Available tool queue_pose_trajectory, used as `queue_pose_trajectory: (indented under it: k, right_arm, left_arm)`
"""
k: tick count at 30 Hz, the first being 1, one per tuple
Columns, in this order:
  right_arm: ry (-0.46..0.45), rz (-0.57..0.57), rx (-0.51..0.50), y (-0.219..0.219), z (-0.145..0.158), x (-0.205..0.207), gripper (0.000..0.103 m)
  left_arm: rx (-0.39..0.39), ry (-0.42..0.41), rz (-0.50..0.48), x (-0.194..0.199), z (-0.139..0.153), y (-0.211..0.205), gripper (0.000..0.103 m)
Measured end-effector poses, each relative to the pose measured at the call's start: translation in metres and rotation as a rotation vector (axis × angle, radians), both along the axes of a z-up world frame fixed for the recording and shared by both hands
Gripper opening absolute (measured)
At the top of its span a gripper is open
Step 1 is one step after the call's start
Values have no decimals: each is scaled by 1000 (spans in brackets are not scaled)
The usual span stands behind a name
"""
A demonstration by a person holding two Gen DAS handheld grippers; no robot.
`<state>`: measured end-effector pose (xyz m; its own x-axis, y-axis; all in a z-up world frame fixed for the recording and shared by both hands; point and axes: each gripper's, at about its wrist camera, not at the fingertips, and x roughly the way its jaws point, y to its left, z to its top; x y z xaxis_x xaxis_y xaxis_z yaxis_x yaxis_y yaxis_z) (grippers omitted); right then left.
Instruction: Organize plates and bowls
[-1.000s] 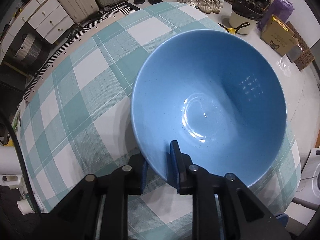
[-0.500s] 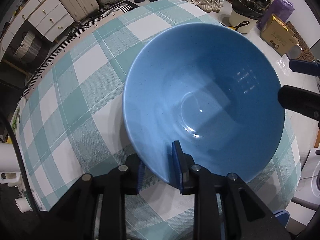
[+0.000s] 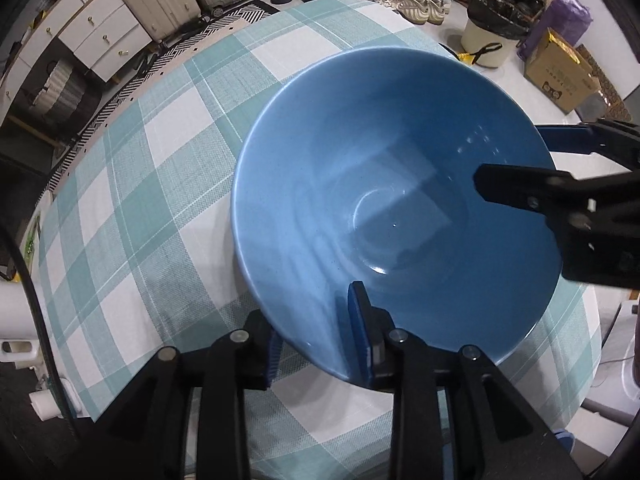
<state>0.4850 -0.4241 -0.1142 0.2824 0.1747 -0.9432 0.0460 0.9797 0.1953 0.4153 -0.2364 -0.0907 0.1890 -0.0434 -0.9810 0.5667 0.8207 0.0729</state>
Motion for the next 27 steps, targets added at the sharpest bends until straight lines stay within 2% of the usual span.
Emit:
queue_pose_trajectory:
  k: [2,4,6,10,12,17,19,22,27]
  right_arm:
    - [9,-12,41,-4,-6,0,71]
    - [20,-22,68,-5,-9,-2,59]
    - [24,-23,83,-4,-11,-3,55]
    - [14,-31,67,-3,-10,-2,53]
    - [8,-33,78,-2,-7,-3,43]
    - [-13,-21,47,3,-1,-6,34]
    - [-19,-24,18,3,-1,-7,25]
    - [-14,-18,13,3,-1,-10,19]
    - [-36,-37,45,-2,6,-16,19]
  left_arm:
    - [-10,2,6,0,1,1,30]
    - [-10,4,9,1,0,1,30]
    - [-14,4,12,1,0,2,30]
    - [3,3,12,1,0,0,30]
    - [7,5,14,1,0,-1,30]
    - [10,12,23,1,-1,0,31]
    - [14,21,23,2,-1,-1,31]
    - [15,30,28,4,1,-1,31]
    - [-7,34,64,5,8,0,31]
